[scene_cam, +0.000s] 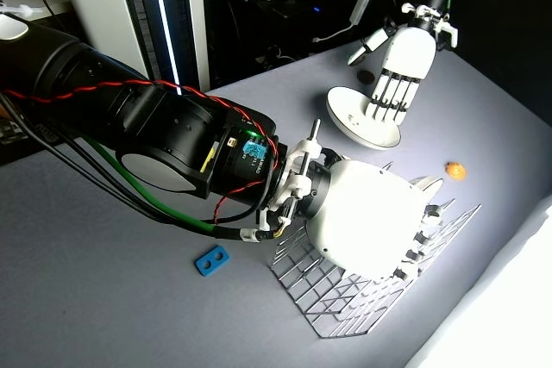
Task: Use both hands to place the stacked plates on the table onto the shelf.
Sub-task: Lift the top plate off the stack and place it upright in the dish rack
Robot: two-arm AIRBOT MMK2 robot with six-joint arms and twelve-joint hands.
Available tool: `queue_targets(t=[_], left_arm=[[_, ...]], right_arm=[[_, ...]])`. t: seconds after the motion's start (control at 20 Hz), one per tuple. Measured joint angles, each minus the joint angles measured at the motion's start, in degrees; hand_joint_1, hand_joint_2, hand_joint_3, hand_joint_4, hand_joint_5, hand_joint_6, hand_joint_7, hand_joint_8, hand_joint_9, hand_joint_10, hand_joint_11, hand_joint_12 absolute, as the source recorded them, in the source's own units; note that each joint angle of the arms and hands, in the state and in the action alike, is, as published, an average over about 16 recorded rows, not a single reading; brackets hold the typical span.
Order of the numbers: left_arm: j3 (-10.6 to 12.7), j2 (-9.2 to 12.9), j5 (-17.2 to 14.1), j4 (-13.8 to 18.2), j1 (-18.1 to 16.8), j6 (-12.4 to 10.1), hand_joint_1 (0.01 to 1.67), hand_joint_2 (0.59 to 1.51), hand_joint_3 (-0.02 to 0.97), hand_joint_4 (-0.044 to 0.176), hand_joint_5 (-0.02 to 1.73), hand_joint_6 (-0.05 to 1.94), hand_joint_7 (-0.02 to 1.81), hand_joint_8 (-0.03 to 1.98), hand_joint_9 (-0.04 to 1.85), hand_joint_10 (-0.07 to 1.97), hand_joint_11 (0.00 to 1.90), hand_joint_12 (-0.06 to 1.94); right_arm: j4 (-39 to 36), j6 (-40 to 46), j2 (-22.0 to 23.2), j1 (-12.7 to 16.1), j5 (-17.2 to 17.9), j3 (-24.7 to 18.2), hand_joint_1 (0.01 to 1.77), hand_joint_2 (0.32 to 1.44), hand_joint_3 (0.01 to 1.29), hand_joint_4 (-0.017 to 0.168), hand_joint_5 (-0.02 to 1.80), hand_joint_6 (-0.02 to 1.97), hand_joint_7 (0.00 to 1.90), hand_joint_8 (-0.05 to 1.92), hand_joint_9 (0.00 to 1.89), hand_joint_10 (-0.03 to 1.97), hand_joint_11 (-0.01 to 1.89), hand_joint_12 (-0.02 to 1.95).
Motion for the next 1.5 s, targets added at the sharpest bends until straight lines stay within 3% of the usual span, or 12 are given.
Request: queue_targets(t=[0.35,0.6,0.75,1.3,1.5], left_arm=[[-1.3,0.4,1.1,-4.5,1.9,-0.6,0.02,1.069,0.007,-0.002,0.01,-0.01,0.02,-0.01,-0.02,-0.04,0.03,0.02],[-1.5,0.4,1.4,-5.1,2.2,-0.7,0.02,1.067,0.007,-0.003,0.01,-0.01,0.02,-0.01,-0.02,-0.04,0.03,0.02],[-1.5,0.4,1.5,-5.3,2.2,-0.8,0.02,1.067,0.007,-0.003,0.01,-0.01,0.02,-0.01,-0.02,-0.04,0.03,0.02],[-1.3,0.4,2.0,-6.2,2.5,-1.2,0.02,1.064,0.008,-0.004,0.01,-0.01,0.02,-0.01,-0.02,-0.04,0.03,0.02],[-1.4,0.4,2.3,-6.6,2.8,-1.3,0.02,1.063,0.008,-0.004,0.01,-0.01,0.01,-0.01,-0.02,-0.04,0.03,0.02]], right_arm=[[0.0,0.2,0.0,0.2,-0.1,0.0,1.13,1.09,0.01,-0.009,0.75,0.16,0.89,0.09,0.87,0.3,0.49,1.32],[-0.2,0.3,0.1,0.5,-0.3,0.0,1.1,1.08,0.01,-0.009,0.75,0.05,0.88,0.06,0.81,0.34,0.39,1.34],[-0.2,0.4,0.1,0.7,-0.6,0.0,1.1,1.07,0.01,-0.008,0.74,0.08,0.8,0.23,0.72,0.53,0.31,1.4],[-0.4,0.6,0.8,2.4,-1.5,-0.6,1.11,1.01,0.01,-0.004,0.42,0.77,0.4,1.08,0.32,1.31,0.12,1.67],[-1.1,0.0,1.9,4.1,-1.1,-2.2,1.08,1.02,0.01,-0.003,0.3,0.94,0.27,1.26,0.24,1.4,0.09,1.69]])
